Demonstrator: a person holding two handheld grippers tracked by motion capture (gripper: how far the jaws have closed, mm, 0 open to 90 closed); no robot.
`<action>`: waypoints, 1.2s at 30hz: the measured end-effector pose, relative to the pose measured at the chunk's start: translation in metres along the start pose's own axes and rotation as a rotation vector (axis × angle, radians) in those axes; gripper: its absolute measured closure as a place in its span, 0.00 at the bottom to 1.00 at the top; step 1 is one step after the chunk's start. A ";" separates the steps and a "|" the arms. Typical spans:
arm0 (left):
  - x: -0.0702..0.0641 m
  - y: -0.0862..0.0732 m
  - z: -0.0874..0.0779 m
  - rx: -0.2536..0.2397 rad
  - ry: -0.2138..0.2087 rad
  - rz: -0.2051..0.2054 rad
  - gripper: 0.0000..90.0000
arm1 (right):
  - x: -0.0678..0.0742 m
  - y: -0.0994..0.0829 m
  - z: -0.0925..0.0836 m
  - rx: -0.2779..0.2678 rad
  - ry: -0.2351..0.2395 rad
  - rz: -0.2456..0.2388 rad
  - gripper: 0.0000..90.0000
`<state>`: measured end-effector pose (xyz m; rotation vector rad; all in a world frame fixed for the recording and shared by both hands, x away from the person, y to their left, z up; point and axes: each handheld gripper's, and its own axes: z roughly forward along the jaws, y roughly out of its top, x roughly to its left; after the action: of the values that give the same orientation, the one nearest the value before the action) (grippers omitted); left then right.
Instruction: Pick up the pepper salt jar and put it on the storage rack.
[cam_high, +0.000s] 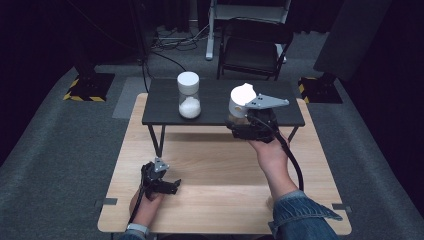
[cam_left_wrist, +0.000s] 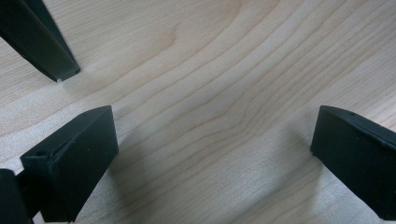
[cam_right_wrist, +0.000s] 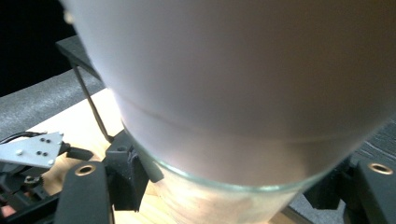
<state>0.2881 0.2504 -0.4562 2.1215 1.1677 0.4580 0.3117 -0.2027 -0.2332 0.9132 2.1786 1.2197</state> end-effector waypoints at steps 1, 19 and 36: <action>0.000 0.000 0.000 0.000 0.000 0.001 0.01 | -0.001 0.001 0.002 0.001 -0.001 0.003 0.34; 0.000 0.000 0.000 -0.003 -0.001 0.003 0.01 | -0.021 0.011 0.022 0.002 -0.013 0.025 0.34; 0.001 0.000 0.000 -0.001 -0.001 0.003 0.01 | -0.029 0.021 0.042 0.015 -0.018 0.020 0.34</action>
<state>0.2887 0.2507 -0.4564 2.1226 1.1636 0.4584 0.3660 -0.1934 -0.2327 0.9503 2.1717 1.2014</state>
